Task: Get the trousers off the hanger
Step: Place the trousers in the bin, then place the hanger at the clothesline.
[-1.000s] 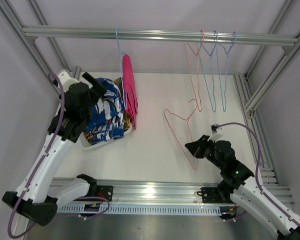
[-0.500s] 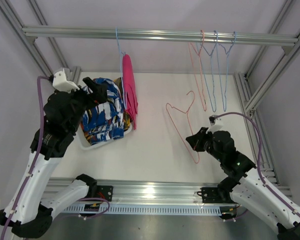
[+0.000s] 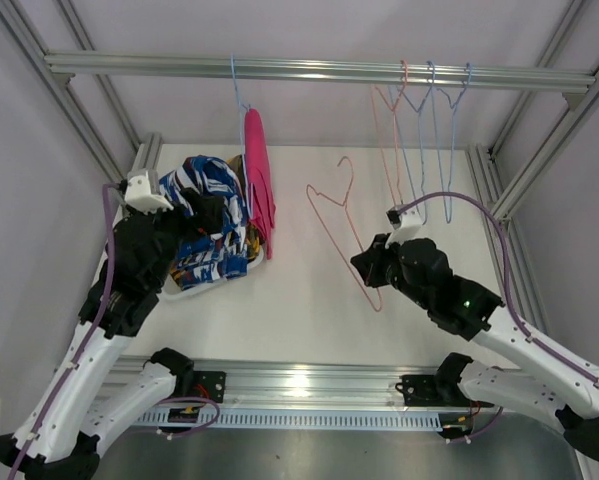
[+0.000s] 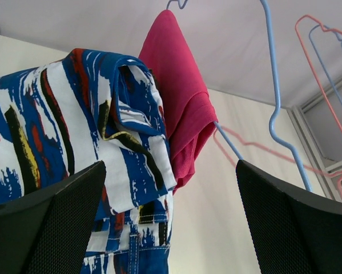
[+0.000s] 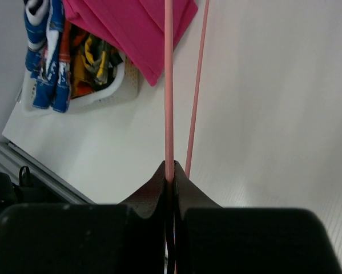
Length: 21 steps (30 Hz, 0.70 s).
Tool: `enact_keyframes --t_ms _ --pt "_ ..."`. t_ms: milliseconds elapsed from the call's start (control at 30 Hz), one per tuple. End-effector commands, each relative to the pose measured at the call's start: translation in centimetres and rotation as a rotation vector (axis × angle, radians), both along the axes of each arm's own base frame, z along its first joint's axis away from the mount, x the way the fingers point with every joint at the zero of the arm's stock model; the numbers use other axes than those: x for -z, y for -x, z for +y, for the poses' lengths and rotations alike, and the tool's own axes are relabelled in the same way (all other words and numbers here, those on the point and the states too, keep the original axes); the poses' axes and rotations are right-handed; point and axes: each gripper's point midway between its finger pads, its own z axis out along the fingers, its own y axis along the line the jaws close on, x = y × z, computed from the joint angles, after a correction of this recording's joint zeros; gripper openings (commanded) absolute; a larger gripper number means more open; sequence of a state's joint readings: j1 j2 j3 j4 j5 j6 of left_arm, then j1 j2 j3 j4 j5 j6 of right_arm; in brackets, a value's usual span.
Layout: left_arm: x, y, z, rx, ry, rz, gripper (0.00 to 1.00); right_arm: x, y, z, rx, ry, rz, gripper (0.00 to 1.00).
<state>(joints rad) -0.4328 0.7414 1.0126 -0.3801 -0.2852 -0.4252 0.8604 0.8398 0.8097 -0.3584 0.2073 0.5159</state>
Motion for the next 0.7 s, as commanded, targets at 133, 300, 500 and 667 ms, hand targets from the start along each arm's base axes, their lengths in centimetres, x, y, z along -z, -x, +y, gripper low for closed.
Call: enact_keyframes --t_ms 133,300,500,667 --pt "-2.0 0.7 1.1 -0.022 0.018 -0.103 0.99 -9.6 -1.4 0.6 0.054 0.023 -0.207 0.00" --pt "-1.8 0.7 1.4 -0.034 0.016 -0.112 1.00 -14.2 -1.9 -0.5 0.103 0.090 -0.295 0.00" --pt "-1.3 0.0 1.5 -0.033 0.027 -0.090 1.00 -17.2 -2.8 -2.8 0.201 0.131 -0.363 0.00" --pt "-1.3 0.0 1.7 -0.037 0.030 -0.089 0.99 -17.7 -4.1 -3.5 0.228 0.136 -0.365 0.00"
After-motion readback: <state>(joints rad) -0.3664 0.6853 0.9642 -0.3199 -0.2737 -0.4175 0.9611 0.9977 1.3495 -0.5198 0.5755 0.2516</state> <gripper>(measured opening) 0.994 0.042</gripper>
